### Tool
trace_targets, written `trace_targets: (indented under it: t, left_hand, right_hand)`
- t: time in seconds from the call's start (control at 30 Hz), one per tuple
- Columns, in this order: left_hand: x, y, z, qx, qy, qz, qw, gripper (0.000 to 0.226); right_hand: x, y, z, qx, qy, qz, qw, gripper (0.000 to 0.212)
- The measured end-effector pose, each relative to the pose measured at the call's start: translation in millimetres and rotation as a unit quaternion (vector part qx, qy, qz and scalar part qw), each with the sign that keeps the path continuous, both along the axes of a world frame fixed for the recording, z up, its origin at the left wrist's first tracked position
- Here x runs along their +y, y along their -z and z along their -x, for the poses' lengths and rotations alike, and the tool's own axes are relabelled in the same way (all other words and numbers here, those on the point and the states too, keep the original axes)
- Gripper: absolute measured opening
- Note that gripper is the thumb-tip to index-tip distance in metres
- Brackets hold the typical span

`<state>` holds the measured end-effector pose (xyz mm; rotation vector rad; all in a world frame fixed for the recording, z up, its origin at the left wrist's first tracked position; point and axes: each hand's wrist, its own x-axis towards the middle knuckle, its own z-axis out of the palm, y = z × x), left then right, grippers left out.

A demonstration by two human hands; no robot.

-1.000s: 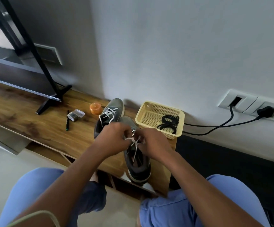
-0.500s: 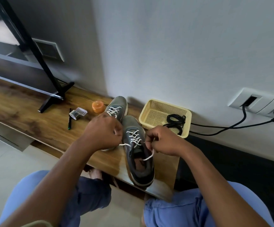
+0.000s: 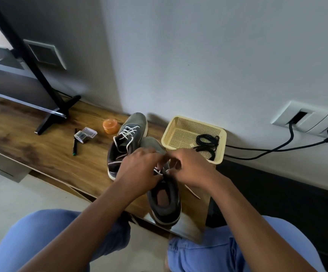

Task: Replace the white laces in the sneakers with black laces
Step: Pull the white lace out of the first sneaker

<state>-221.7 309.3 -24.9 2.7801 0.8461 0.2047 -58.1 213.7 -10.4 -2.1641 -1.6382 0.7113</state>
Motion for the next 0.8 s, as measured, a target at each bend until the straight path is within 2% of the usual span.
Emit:
trace_targets:
  t: [0.17, 0.27, 0.37, 0.43, 0.5, 0.67, 0.73, 0.8]
  left_hand:
    - [4, 1, 0, 0.003, 0.005, 0.047, 0.999, 0.01]
    - [6, 2, 2, -0.013, 0.009, 0.054, 0.998, 0.016]
    - [8, -2, 5, -0.039, 0.006, 0.063, 0.997, 0.013]
    - [12, -6, 8, -0.059, -0.015, 0.078, 0.995, 0.013]
    - [17, -10, 12, -0.067, -0.052, 0.083, 0.993, 0.018]
    - [16, -16, 18, -0.023, -0.143, 0.02, 0.989, 0.015]
    - [16, -18, 18, -0.013, -0.129, 0.017, 0.991, 0.01]
    - [18, -19, 18, -0.028, -0.066, 0.061, 0.996, 0.009]
  right_hand:
    - [12, 9, 12, 0.023, -0.005, 0.015, 1.0, 0.03]
    - [13, 11, 15, 0.004, -0.018, 0.007, 1.0, 0.027]
    - [13, 9, 15, 0.009, -0.036, 0.007, 0.999, 0.038]
    - [12, 7, 12, 0.018, -0.035, 0.023, 0.999, 0.044]
    - [12, 7, 8, 0.031, -0.027, 0.039, 0.998, 0.038]
    - [14, 8, 8, 0.039, -0.029, 0.051, 0.998, 0.034]
    - [14, 9, 8, 0.044, -0.031, 0.049, 0.997, 0.034]
    - [14, 9, 6, 0.066, -0.031, 0.038, 0.997, 0.035]
